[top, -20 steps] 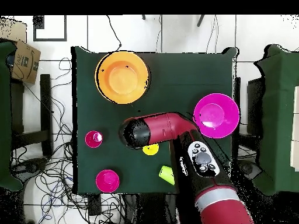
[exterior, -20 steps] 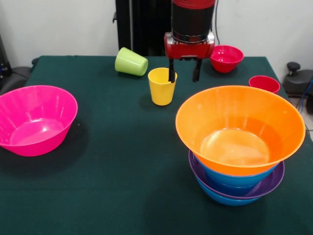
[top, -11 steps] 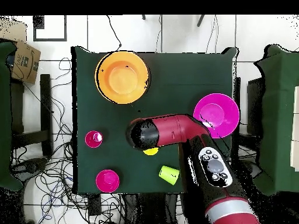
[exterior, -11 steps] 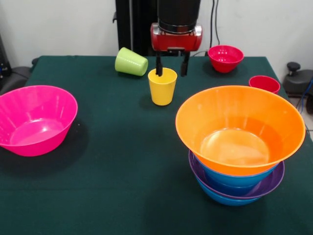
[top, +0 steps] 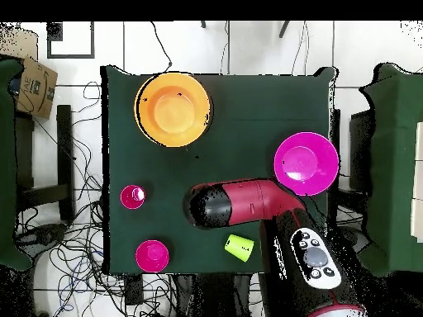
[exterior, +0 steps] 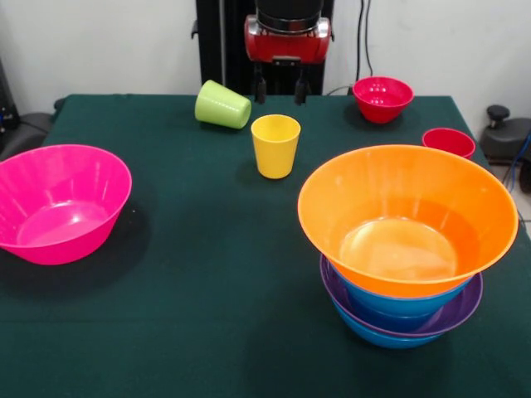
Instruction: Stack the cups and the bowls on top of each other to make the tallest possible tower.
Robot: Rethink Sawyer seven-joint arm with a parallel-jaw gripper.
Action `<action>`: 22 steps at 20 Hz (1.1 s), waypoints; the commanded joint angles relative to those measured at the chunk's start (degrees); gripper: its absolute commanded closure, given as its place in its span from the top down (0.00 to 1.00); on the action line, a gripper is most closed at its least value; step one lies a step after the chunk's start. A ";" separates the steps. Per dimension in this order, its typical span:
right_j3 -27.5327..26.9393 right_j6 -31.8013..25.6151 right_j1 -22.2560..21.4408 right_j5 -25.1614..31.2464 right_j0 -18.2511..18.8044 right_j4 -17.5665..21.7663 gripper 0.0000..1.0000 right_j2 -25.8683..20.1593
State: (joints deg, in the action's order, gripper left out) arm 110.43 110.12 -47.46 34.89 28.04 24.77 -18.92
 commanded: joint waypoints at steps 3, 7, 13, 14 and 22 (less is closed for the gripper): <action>6.22 1.60 -0.87 -0.62 -1.67 -0.17 1.00 -1.57; 5.53 3.38 0.34 -1.72 -3.27 0.69 1.00 -0.47; 4.39 5.87 3.88 -5.47 -5.51 3.15 1.00 2.35; 4.19 6.12 4.43 -6.03 -5.84 3.53 1.00 2.92; 0.59 7.39 11.35 -12.00 -8.59 5.68 1.00 7.86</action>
State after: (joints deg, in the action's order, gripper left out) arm 113.46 110.12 -44.12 29.31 21.59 25.19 -14.92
